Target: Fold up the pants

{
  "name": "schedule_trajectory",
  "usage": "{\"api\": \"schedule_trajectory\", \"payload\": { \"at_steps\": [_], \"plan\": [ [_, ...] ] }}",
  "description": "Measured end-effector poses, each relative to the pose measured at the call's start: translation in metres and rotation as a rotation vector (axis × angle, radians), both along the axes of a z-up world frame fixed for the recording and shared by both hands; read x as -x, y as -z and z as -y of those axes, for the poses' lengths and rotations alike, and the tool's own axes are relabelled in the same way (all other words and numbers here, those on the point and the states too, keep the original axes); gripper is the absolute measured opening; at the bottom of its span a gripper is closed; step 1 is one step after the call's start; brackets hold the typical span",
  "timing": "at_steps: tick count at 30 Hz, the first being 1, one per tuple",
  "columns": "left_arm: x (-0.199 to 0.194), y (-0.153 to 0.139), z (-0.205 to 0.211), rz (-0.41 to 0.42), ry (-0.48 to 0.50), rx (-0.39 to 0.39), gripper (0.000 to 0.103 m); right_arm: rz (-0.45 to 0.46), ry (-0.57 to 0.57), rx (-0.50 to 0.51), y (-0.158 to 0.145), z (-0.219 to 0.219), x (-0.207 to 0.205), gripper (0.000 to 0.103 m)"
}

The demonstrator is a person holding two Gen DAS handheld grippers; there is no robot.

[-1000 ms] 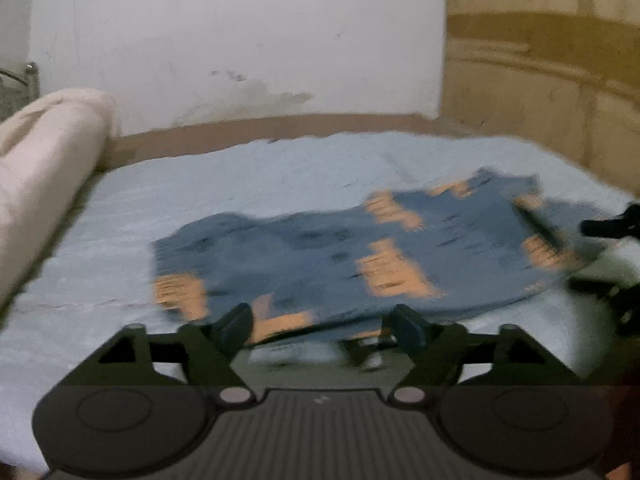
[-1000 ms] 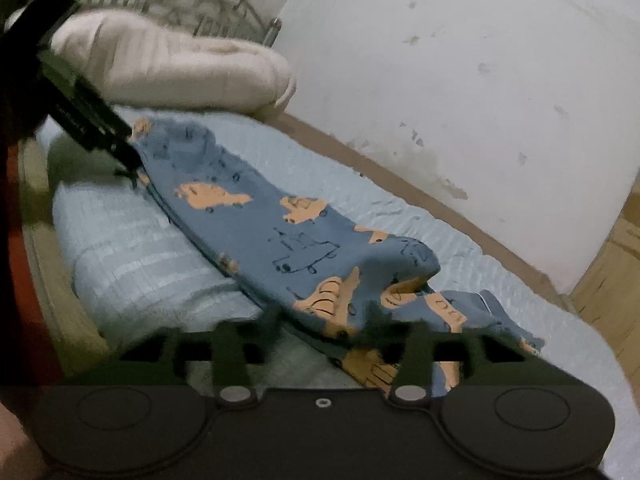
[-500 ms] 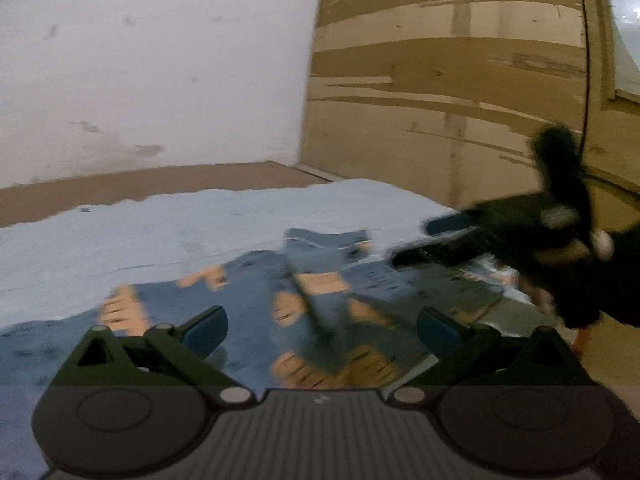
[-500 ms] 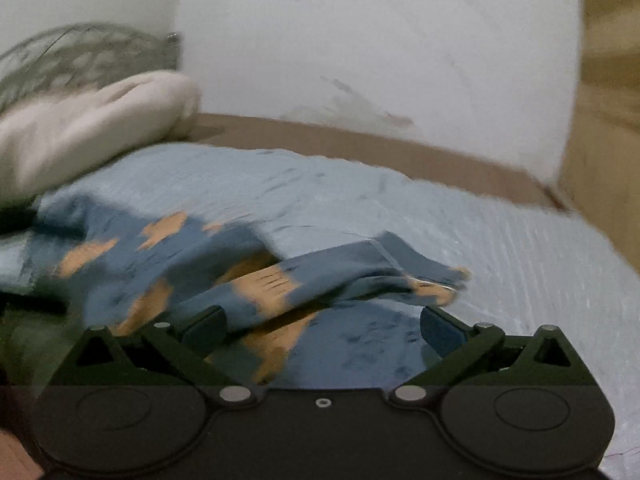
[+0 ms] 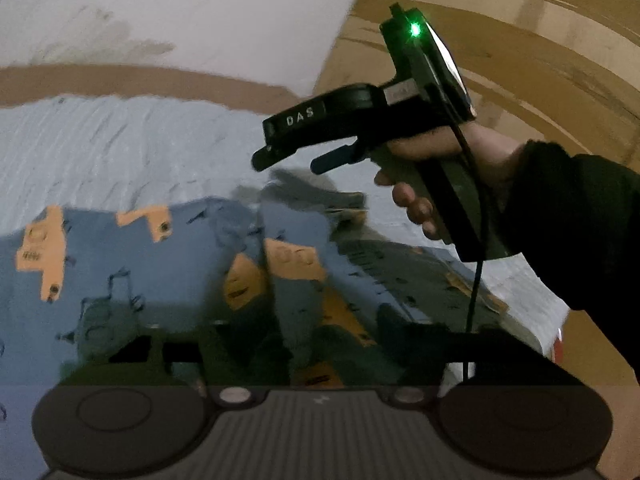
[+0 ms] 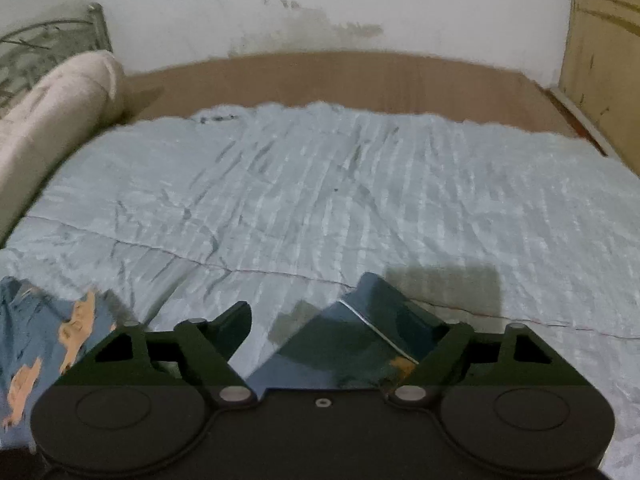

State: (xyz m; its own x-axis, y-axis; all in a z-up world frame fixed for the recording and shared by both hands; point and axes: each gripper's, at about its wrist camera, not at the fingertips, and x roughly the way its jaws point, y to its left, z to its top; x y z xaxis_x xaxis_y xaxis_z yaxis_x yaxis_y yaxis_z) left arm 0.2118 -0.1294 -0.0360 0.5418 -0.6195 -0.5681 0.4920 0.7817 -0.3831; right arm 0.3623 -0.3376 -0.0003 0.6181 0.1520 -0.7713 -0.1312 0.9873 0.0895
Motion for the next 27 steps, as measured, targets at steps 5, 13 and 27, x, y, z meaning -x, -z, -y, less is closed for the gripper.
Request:
{"api": "schedule_trajectory", "payload": {
  "at_steps": [5,13,27],
  "plan": [
    [-0.007,0.009,-0.010,-0.113,-0.080,0.033,0.011,-0.088,0.051,0.118,0.027,-0.025,-0.031,0.052],
    [0.009,-0.009,-0.007,-0.014,-0.079,-0.005,0.000,-0.064,0.044,0.196,0.024,-0.026,-0.020,0.001],
    [0.056,-0.032,0.050,0.310,0.068,-0.294,0.000,0.326,0.261,-0.023,-0.060,0.112,0.172,0.000]
  ]
}}
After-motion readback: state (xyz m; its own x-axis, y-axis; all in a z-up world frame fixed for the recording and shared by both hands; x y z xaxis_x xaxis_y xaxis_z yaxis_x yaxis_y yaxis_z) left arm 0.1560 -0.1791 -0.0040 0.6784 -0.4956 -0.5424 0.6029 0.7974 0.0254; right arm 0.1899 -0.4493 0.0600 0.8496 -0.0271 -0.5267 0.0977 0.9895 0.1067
